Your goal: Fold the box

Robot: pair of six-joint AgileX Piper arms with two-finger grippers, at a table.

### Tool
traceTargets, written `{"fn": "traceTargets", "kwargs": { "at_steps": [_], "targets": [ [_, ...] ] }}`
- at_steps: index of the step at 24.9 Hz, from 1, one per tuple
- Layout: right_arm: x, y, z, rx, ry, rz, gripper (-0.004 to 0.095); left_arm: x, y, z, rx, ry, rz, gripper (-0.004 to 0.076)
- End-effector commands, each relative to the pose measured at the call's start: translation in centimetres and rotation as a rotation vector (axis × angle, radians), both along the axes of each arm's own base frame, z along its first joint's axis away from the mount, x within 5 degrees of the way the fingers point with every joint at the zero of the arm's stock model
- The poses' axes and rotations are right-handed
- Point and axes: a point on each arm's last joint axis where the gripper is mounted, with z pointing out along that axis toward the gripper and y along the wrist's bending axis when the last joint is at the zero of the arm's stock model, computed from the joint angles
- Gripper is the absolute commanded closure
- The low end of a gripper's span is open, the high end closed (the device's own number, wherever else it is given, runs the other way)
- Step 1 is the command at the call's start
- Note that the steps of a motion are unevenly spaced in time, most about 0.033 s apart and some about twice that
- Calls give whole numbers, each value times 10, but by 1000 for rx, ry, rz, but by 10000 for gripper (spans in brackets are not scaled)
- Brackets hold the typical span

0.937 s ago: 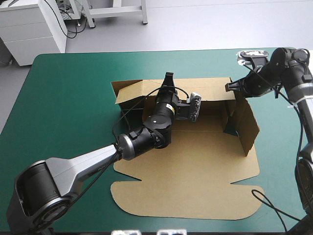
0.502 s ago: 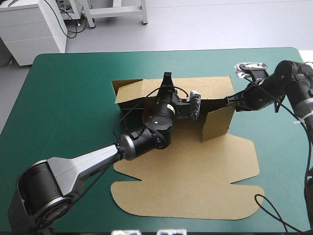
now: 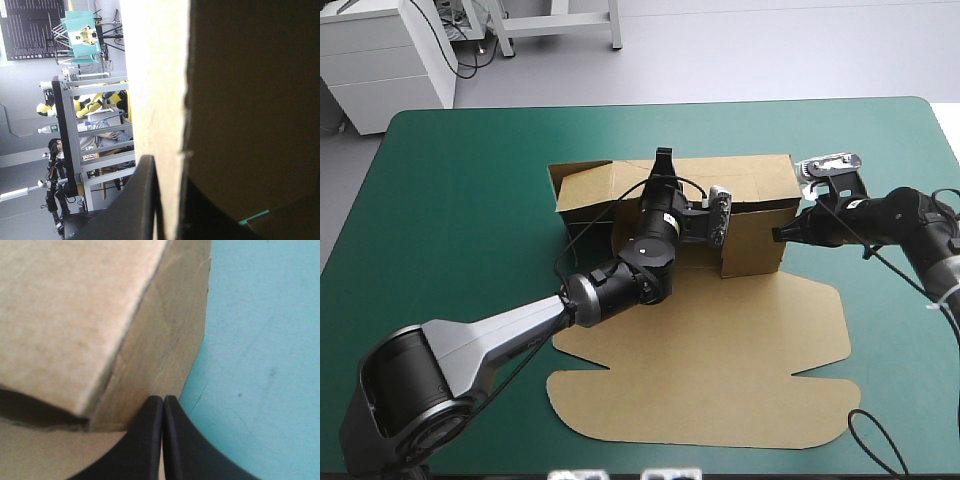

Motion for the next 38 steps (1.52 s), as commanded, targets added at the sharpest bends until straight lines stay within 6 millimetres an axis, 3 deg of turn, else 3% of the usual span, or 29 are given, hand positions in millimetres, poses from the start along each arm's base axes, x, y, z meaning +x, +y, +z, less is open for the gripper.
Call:
{"fn": "traceTargets", "kwargs": {
  "at_steps": [1, 3, 6, 13, 19, 23, 25, 27, 35, 38],
  "targets": [
    [-5, 1, 22, -2, -103, 28, 894, -8, -7, -2, -112, 90, -10, 731],
    [-6, 1, 22, -2, -92, 32, 820, -8, -7, -2, -112, 90, -10, 731],
    [-9, 2, 21, -67, -78, 117, 538, -8, -7, -2, -112, 90, -10, 731],
    [-8, 2, 22, -120, -131, 181, 511, -8, -6, -2, -111, 90, -9, 731],
    [12, 9, 16, -40, -235, 195, 512, -8, -6, -2, -110, 88, -10, 731],
    [26, 12, 4, 22, -223, 176, 586, -8, -6, -2, -110, 88, -10, 731],
    [31, 12, -1, 52, -214, 135, 707, -8, -6, -2, -110, 88, -10, 731],
    [34, 13, -3, 73, -216, 127, 906, -8, -6, -2, -105, 86, -2, 731],
    [35, 13, -4, 64, -223, 138, 907, -5, -4, 2, -60, 22, -2, 724],
    [35, 13, -4, 69, -218, 135, 907, -5, -4, 2, -58, 19, -4, 682]
  ]
}}
